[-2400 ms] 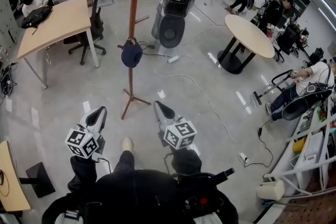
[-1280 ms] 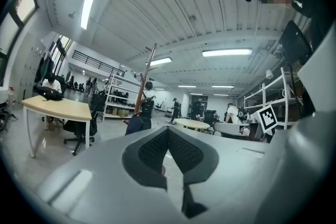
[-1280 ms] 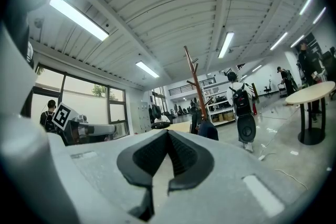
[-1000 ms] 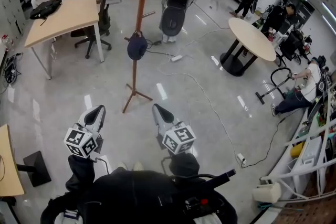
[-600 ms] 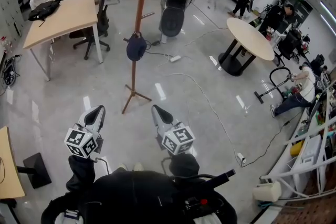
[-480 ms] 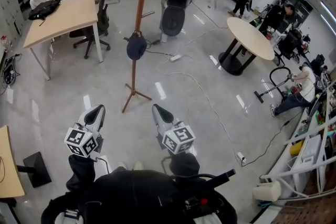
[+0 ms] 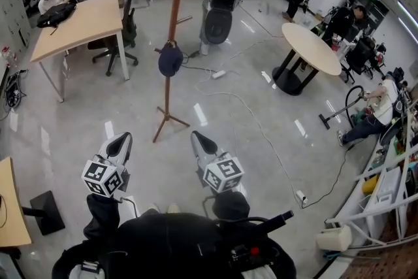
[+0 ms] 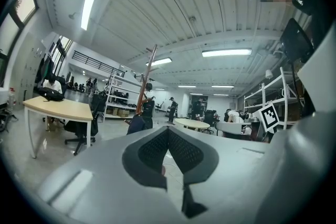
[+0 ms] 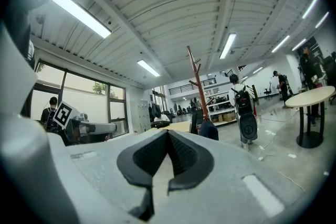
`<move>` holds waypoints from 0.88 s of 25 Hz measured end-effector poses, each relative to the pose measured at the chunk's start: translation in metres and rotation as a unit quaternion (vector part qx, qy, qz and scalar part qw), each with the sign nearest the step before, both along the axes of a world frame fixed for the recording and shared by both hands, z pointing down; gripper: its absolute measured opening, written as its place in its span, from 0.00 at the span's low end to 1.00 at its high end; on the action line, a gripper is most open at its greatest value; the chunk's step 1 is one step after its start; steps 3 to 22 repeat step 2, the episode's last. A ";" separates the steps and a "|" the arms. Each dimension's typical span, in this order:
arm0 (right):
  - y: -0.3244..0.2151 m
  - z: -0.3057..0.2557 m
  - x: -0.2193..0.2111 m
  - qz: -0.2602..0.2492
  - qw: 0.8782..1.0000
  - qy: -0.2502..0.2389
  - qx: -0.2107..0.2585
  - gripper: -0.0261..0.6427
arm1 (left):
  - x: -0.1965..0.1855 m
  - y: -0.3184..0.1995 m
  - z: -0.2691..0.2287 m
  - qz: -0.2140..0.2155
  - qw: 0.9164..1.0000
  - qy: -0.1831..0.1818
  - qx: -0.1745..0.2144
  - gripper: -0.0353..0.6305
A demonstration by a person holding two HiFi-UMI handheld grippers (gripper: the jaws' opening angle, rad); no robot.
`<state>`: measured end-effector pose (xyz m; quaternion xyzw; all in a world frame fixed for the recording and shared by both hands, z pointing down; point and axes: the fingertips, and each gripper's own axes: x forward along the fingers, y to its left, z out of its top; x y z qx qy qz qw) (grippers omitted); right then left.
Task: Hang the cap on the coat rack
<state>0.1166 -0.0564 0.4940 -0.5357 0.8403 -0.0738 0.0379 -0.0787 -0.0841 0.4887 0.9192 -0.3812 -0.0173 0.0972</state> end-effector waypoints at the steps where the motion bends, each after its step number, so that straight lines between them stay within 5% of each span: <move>1: 0.001 0.000 0.000 -0.001 1.000 0.001 -0.001 0.04 | 0.000 0.001 -0.001 0.000 1.000 0.000 0.000 0.06; 22: 0.002 0.000 0.000 -0.001 1.000 0.003 -0.002 0.04 | 0.000 0.003 -0.003 0.000 1.000 0.000 0.001 0.06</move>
